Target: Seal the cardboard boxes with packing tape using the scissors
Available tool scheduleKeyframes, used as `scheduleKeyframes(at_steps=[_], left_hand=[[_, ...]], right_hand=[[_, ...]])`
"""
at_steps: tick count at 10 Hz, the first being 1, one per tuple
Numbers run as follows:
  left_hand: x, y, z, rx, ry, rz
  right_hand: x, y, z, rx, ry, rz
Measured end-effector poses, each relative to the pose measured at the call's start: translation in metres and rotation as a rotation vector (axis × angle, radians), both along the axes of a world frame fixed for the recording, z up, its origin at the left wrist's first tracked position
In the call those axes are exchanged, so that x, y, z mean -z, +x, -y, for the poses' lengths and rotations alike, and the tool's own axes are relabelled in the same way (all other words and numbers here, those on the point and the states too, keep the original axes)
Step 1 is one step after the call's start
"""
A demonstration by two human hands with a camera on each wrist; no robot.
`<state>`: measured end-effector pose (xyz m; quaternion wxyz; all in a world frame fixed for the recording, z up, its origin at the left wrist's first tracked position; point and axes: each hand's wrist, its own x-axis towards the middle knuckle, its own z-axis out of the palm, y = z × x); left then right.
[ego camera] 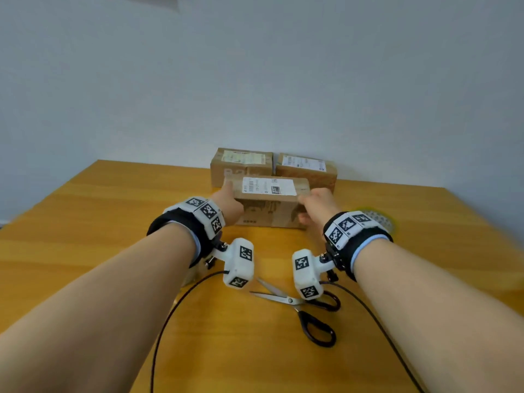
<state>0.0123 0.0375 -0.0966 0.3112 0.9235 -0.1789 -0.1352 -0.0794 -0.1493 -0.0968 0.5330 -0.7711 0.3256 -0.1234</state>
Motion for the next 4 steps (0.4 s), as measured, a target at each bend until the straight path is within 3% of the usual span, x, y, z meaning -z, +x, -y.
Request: scheduleKeyframes(at_steps=[2,4], left_hand=[[0.013,0.027,0.014,-0.023,-0.086,0.006],[0.015,0.037,0.014,-0.1,-0.171,-0.033]], right_hand=[[0.006,0.021,-0.003,-0.086,-0.091,-0.013],[0.012,0.024,0.001,-0.023,-0.185,-0.005]])
